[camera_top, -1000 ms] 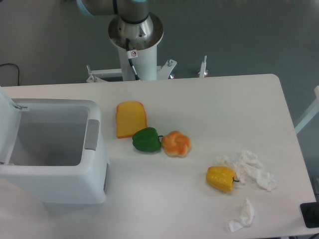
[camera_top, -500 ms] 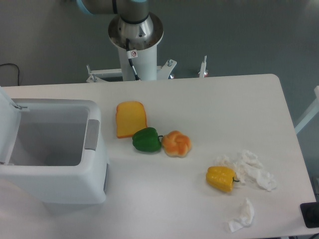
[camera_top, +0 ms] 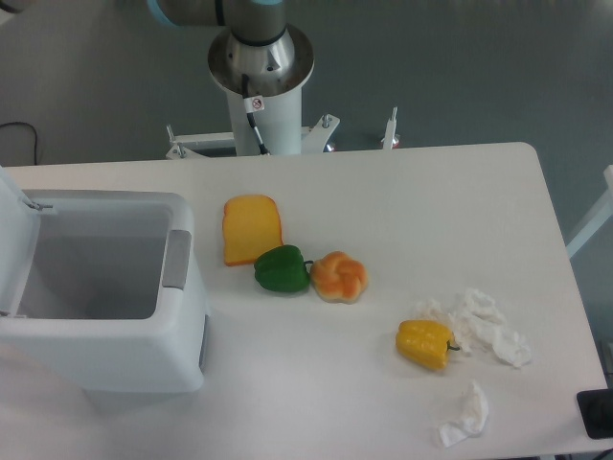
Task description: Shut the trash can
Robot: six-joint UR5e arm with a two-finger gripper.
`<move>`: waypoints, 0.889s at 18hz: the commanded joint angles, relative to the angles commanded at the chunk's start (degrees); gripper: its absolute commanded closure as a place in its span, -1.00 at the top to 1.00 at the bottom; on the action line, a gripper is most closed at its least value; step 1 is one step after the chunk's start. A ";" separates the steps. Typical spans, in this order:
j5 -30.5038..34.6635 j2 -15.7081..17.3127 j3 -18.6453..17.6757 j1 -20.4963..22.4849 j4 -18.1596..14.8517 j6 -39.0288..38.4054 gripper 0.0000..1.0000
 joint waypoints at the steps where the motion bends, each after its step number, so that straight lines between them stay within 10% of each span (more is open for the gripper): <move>1: 0.09 0.00 0.00 0.00 0.00 0.00 1.00; 16: 5.26 -0.27 -2.54 1.32 -0.09 2.63 1.00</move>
